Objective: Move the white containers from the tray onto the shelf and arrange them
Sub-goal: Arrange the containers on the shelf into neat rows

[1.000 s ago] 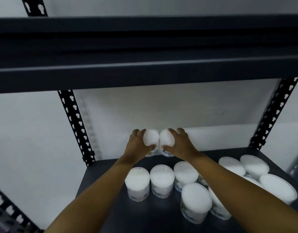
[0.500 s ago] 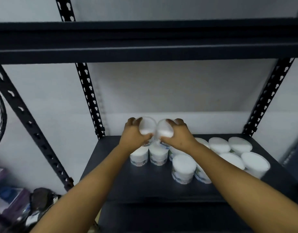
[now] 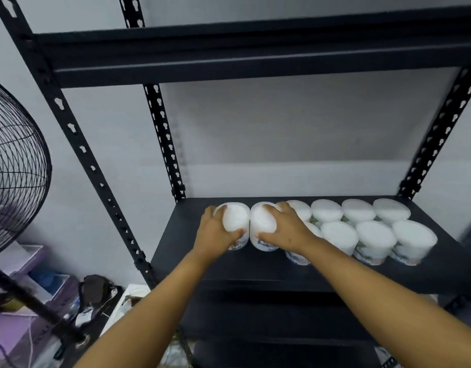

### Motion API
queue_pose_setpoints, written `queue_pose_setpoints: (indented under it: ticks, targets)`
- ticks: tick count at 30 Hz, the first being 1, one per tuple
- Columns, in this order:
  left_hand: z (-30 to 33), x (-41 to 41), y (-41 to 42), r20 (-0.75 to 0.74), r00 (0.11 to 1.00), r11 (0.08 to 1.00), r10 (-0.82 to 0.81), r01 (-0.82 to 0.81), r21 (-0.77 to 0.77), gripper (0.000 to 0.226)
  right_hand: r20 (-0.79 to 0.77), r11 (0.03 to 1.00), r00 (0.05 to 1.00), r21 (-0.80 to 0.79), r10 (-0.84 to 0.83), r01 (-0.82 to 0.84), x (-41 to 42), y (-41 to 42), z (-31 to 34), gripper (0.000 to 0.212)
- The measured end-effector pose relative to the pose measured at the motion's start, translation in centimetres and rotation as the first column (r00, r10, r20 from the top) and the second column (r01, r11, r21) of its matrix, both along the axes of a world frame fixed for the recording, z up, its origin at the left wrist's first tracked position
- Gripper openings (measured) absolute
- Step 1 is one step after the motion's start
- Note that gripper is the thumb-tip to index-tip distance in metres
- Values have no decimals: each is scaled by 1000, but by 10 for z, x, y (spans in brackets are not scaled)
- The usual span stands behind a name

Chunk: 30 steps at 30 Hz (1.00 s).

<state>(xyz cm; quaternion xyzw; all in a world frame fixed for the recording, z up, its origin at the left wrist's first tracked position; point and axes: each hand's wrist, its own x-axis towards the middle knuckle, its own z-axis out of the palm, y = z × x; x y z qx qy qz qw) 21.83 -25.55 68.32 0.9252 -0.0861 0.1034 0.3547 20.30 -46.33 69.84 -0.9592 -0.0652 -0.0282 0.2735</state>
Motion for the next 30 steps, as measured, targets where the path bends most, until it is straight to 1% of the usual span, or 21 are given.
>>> queue_pose_setpoints:
  ticks: [4, 8, 10, 12, 15, 24, 27, 28, 30]
  targets:
    - [-20, -5, 4, -40, 999, 1000, -14, 14, 14, 83, -71, 1000, 997, -23, 0, -2, -5, 3, -14, 88]
    - [-38, -6, 6, -67, 998, 1000, -19, 20, 9, 82, -87, 997, 996, -80, -8, 1, -6, 5, -26, 88]
    - [-47, -6, 6, -77, 997, 1000, -16, 17, 11, 83, -59, 991, 998, -134, -11, 3, -5, 6, -31, 86]
    - [-54, -5, 7, -85, 996, 1000, -17, 19, 18, 84, -18, 983, 1000, -182, -12, 9, -4, 7, -36, 81]
    - [-62, -4, 6, -98, 995, 999, -21, 23, 26, 86, 9, 979, 1000, -201, -24, 25, -4, 6, -44, 72]
    - [-72, -6, 0, -118, 993, 1000, -2, 6, 30, 89, 43, 952, 999, -304, -29, 41, -1, 2, -60, 80]
    - [-71, -7, -2, -144, 989, 1000, -15, 17, 14, 94, 65, 946, 998, -321, -19, 39, -3, 2, -61, 86]
    - [-71, -9, -1, -136, 991, 1000, -15, 17, 10, 94, 84, 950, 996, -308, -17, 42, -5, 2, -62, 85]
    - [-72, -13, 1, -62, 998, 1000, -26, 27, 16, 86, 121, 955, 993, -296, 3, 33, -11, 3, -67, 79]
